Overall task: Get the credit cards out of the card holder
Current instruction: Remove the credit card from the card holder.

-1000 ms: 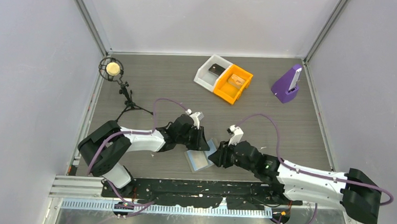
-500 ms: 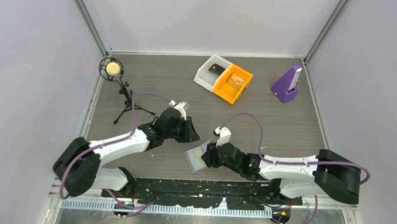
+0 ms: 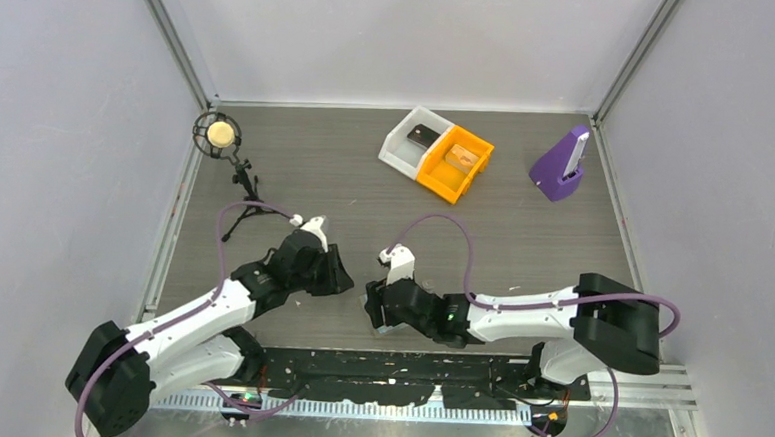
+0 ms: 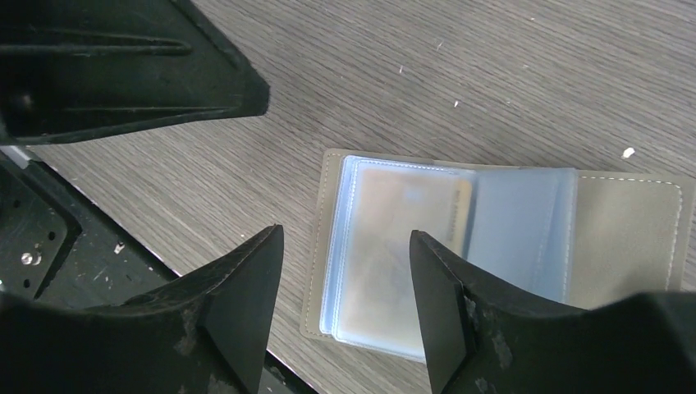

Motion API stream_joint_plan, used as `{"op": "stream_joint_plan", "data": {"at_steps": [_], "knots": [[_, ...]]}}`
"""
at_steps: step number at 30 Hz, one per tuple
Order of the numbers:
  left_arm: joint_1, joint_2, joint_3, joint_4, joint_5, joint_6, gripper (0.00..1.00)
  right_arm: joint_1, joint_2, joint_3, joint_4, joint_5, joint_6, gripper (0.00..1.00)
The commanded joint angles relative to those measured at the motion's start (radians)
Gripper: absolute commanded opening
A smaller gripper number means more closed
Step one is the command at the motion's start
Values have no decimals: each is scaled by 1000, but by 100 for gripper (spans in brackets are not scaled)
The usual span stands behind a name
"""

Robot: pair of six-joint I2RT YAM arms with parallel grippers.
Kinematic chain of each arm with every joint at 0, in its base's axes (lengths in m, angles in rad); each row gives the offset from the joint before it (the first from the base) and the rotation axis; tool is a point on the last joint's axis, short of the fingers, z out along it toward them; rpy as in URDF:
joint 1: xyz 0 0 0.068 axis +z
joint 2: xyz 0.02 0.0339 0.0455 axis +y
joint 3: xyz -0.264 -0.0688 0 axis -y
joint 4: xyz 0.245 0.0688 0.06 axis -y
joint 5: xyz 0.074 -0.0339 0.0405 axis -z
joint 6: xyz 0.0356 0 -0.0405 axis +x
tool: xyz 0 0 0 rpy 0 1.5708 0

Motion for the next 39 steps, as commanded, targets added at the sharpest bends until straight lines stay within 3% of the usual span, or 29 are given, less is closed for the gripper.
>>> {"op": "stream_joint_plan", "data": {"at_steps": [1, 8, 13, 26, 34, 39], "knots": [[27, -76, -37, -33, -17, 21, 34, 19, 50, 70, -73, 84, -15, 66], [40, -143, -56, -57, -8, 39, 34, 26, 107, 88, -106, 98, -7, 73], [40, -154, -64, -47, 3, 39, 35, 27, 128, 84, -110, 101, -1, 72], [40, -107, -64, -6, 31, 37, 34, 26, 107, 45, -45, 87, 15, 40], [40, -86, -89, 64, 98, 29, 34, 25, 47, 15, -3, 73, 39, 35], [39, -43, -122, 177, 196, 11, 28, 6, -13, -54, 87, 41, 68, 32]]}}
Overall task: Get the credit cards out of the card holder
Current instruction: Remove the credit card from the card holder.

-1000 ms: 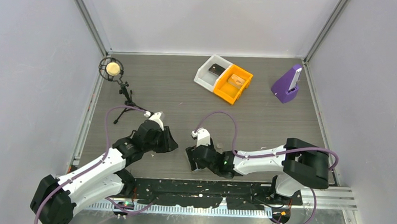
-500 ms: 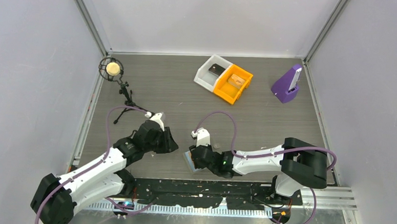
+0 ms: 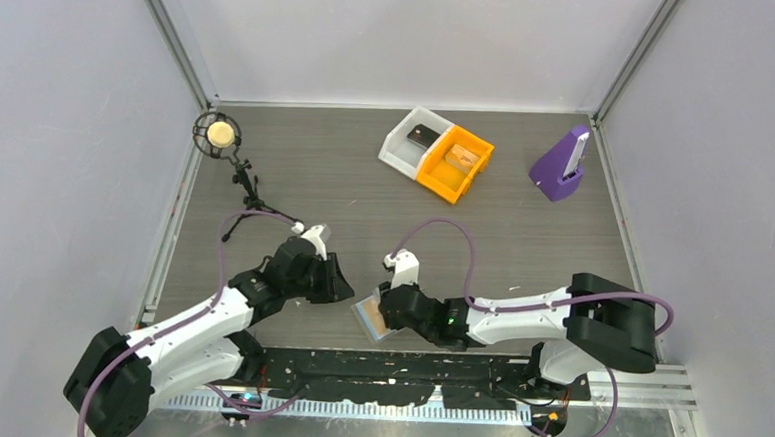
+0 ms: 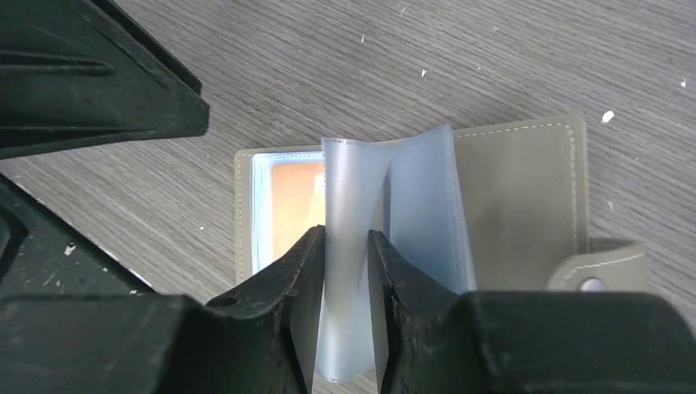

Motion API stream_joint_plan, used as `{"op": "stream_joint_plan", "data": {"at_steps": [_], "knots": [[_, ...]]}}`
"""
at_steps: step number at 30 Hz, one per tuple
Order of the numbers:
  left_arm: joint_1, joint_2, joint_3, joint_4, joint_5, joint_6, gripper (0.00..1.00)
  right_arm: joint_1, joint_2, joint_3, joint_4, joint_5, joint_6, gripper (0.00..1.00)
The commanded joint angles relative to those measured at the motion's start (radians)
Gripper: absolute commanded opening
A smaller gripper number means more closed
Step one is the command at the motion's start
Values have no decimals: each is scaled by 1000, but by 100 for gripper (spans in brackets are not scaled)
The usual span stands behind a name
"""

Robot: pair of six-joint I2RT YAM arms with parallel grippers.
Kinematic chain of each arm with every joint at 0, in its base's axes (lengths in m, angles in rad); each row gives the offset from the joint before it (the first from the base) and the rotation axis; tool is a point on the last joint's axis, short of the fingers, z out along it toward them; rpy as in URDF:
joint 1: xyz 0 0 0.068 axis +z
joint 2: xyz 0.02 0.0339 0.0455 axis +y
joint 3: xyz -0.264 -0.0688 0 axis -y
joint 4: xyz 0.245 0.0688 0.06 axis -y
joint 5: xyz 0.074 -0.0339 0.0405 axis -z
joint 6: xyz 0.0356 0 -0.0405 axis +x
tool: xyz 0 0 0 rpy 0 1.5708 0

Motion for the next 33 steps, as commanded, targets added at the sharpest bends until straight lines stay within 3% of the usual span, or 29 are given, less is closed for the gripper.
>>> {"op": "stream_joint_plan", "data": {"at_steps": [1, 10, 25, 27, 30, 33], "knots": [[5, 32, -26, 159, 110, -14, 27, -25, -78, -66, 157, -27, 41, 32], [2, 213, -6, 343, 222, -57, 24, -94, -118, -191, 329, -131, 90, 29], [-60, 398, 83, 468, 292, -106, 23, -107, -200, -228, 329, -158, 102, 30], [-66, 415, 91, 490, 297, -113, 23, -108, -208, -223, 317, -166, 105, 33], [-73, 440, 100, 520, 302, -125, 23, -108, -258, -217, 258, -137, 114, 48], [-75, 465, 118, 532, 302, -127, 23, -108, -302, -208, 160, -108, 118, 57]]}}
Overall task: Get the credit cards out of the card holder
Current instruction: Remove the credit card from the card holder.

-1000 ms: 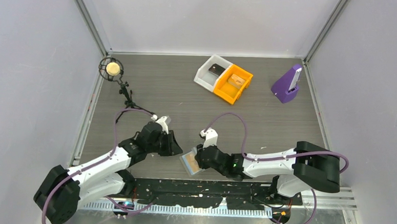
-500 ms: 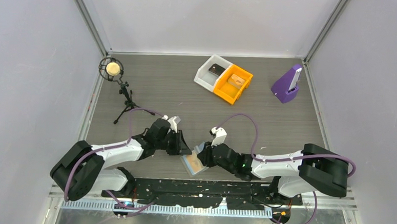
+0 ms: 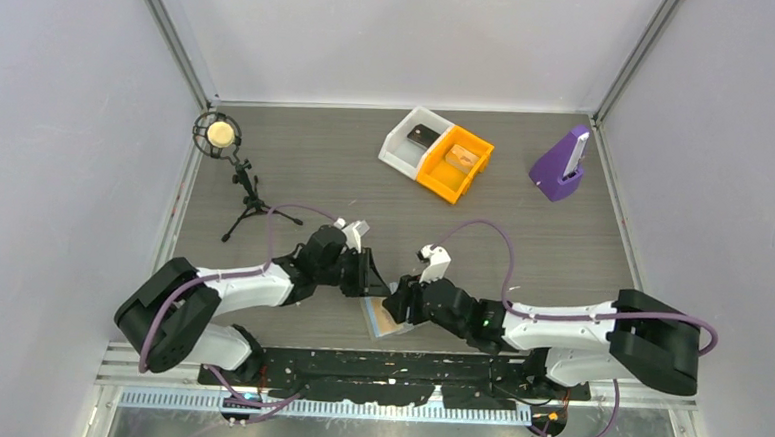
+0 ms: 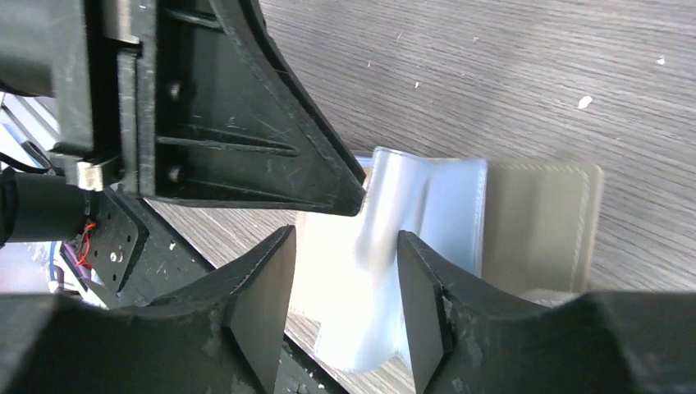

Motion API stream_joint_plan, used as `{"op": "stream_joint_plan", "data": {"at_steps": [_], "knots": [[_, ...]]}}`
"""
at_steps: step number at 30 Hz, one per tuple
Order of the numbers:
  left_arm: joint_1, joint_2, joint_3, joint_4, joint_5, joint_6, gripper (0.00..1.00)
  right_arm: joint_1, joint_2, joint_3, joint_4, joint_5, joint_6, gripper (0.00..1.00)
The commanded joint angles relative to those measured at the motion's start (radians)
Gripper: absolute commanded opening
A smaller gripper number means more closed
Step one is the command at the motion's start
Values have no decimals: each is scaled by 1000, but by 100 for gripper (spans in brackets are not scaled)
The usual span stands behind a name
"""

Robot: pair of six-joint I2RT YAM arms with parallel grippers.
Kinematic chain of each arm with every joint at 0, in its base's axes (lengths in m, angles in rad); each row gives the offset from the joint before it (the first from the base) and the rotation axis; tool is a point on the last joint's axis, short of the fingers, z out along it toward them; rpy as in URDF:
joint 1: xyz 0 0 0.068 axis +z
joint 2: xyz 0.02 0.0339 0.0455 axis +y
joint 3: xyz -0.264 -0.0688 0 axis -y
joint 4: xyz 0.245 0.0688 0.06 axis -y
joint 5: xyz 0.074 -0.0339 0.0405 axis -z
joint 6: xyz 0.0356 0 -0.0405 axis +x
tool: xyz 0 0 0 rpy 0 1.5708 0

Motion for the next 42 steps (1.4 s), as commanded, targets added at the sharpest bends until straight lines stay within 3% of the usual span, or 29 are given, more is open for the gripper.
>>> {"op": "stream_joint_plan", "data": {"at_steps": [1, 11, 18, 25, 31, 34, 36, 42], "knots": [[-8, 36, 56, 83, 26, -14, 23, -2, -98, 29, -94, 73, 14, 58], [-29, 150, 115, 201, 86, -71, 23, 1, -308, 35, -324, 156, 21, 57], [-84, 226, 163, 228, 88, -92, 23, 10, -388, 19, -281, 97, -5, 40], [-97, 263, 176, 245, 67, -105, 22, 52, -299, 30, -215, 97, 19, 30], [-58, 167, 167, 101, -5, -85, 22, 80, -143, 16, -130, 148, 42, 27], [2, 35, 137, -3, -66, -76, 23, 89, -78, 14, -103, 161, 59, 32], [29, -49, 129, -94, -108, -46, 23, 91, -35, 23, -91, 154, 49, 44], [47, -250, 104, -324, -247, 37, 27, 107, 70, 124, -224, 209, 44, 64]]}}
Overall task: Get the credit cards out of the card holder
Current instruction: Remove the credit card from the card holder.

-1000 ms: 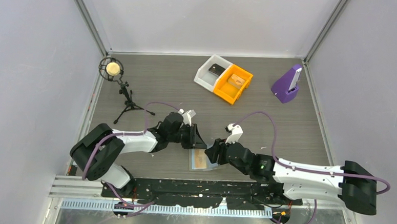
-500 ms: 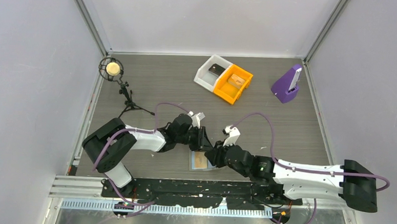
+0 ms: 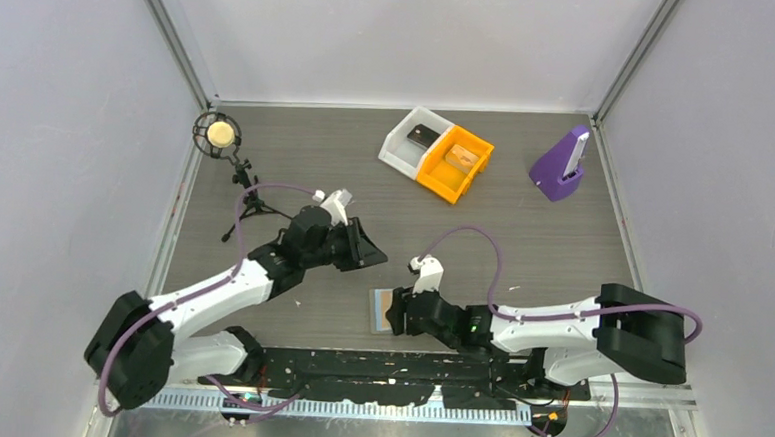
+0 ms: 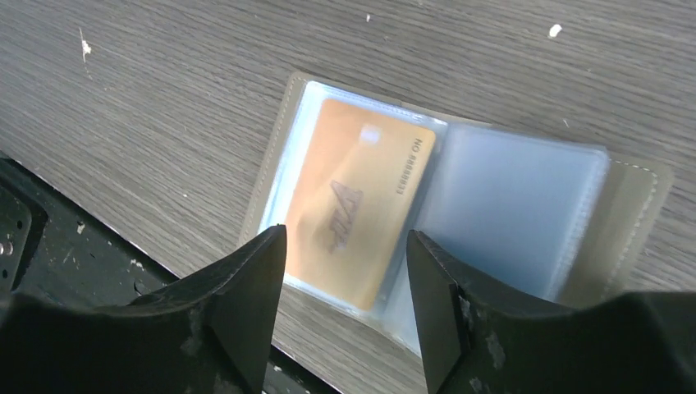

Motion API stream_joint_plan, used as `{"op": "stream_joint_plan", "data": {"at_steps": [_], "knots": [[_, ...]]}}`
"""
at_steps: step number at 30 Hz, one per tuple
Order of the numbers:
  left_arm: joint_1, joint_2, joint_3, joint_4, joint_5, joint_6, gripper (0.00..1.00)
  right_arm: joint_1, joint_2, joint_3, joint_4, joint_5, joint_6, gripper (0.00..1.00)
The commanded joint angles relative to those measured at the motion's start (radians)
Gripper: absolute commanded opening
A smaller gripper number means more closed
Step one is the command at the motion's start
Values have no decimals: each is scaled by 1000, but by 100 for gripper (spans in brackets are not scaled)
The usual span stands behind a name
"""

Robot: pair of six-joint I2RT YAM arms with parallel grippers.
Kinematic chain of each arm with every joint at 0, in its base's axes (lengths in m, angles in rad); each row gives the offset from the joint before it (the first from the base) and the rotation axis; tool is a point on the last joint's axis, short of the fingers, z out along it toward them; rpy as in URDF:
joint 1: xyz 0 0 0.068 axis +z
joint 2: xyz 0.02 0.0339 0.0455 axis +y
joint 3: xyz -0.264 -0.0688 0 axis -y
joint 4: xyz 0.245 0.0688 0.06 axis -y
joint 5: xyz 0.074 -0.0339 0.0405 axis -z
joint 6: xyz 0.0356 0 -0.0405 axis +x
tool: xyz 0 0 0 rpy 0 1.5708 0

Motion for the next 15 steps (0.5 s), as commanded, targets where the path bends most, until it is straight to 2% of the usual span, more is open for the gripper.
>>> {"op": "stream_joint_plan", "data": {"at_steps": [1, 6, 15], "knots": [[2, -110, -45, -197, -120, 76, 28, 15, 45, 93, -66, 84, 14, 65], [7, -183, -93, -232, -137, 88, 29, 21, 98, 123, -90, 89, 34, 72], [15, -218, -140, -235, -142, 104, 30, 45, 199, 204, -194, 142, 16, 72]]}}
